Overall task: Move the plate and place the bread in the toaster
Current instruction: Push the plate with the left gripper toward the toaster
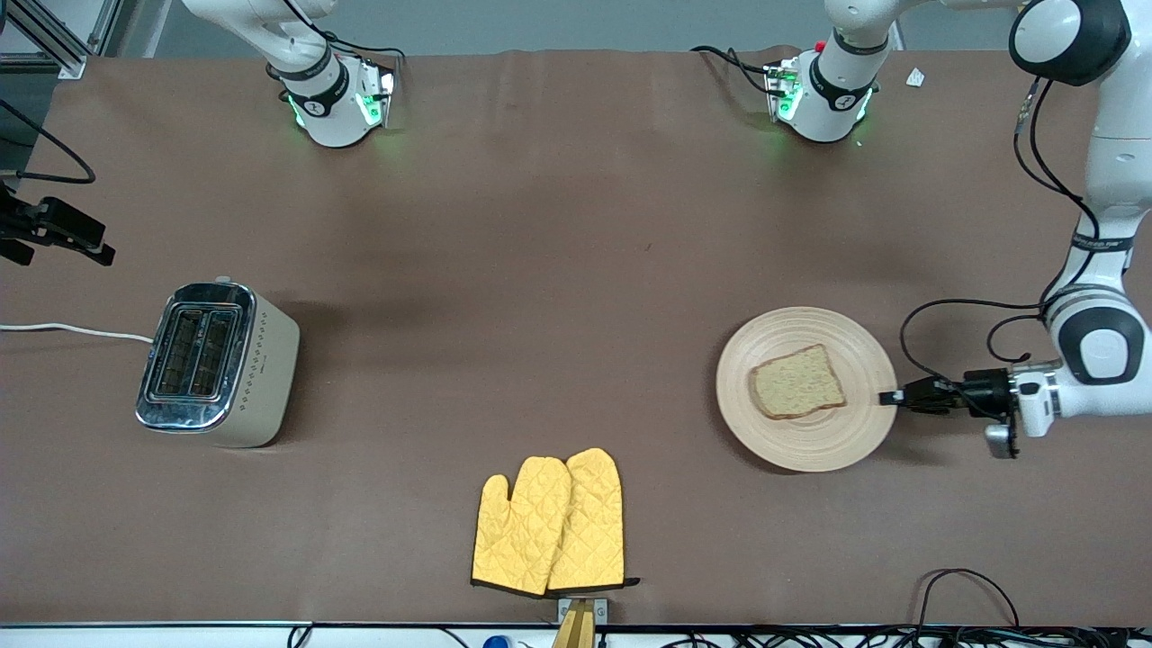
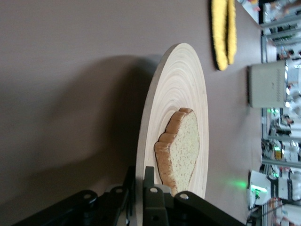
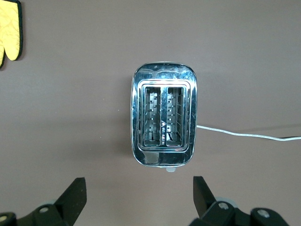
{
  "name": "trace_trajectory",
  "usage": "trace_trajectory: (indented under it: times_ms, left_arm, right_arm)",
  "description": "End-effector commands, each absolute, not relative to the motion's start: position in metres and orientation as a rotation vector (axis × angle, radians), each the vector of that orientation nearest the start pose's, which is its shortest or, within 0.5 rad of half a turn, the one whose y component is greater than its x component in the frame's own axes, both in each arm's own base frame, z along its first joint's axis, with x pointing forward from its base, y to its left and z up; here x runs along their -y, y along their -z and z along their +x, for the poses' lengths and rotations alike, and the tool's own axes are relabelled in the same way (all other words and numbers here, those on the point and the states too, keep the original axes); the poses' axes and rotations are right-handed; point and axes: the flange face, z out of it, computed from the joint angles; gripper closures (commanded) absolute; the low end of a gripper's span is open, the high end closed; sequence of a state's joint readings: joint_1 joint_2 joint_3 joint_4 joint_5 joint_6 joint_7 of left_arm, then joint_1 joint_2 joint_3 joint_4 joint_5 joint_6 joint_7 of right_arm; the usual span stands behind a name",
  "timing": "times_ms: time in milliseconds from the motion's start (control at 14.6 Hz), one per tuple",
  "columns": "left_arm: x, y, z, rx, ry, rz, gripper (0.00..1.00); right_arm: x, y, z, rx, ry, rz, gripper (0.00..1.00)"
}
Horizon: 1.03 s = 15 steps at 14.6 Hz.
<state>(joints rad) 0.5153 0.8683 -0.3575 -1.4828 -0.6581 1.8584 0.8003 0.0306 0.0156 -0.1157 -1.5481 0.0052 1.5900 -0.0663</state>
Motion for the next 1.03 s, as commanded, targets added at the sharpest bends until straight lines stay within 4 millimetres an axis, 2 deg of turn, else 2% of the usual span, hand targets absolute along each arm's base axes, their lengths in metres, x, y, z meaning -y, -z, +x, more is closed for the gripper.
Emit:
trace_trajectory:
  times_ms: [0, 137, 206, 343, 412, 618, 686, 824, 961]
  left_arm:
    - [-0.024, -0.198, 0.68, 0.337, 0.004, 2.077, 1.0]
    - [0.029, -0.2, 0.683, 0.36, 0.018, 2.023, 1.0]
    - [0.063, -0.199, 0.684, 0.374, 0.019, 2.011, 1.0]
    - [0.117, -0.192, 0.68, 0.377, 0.019, 2.002, 1.0]
    - [0.151, -0.187, 0.673, 0.366, 0.025, 1.988, 1.0]
    - [0.231, -0.166, 0.649, 0.287, 0.023, 1.981, 1.0]
    - [0.254, -0.154, 0.642, 0.271, 0.027, 1.99, 1.0]
    - [0.286, -0.136, 0.627, 0.246, 0.038, 2.0, 1.0]
    - [0.3, -0.121, 0.617, 0.22, 0.057, 2.003, 0.99]
  right_arm:
    - [0.047, -0.63, 0.551, -0.051, 0.048, -3.122, 0.0]
    - [0.047, -0.63, 0.551, -0.051, 0.048, -3.122, 0.0]
    - [0.047, -0.631, 0.551, -0.051, 0.05, -3.122, 0.0]
    - [0.047, -0.631, 0.551, -0.051, 0.05, -3.122, 0.0]
    - [0.047, -0.631, 0.551, -0.051, 0.05, -3.122, 0.0]
    - [0.047, -0.631, 0.551, -0.048, 0.048, -3.122, 0.0]
    - [0.047, -0.631, 0.551, -0.05, 0.048, -3.121, 0.0]
    - [0.048, -0.63, 0.551, -0.053, 0.043, -3.122, 0.0]
    - [0.048, -0.631, 0.55, -0.053, 0.045, -3.121, 0.0]
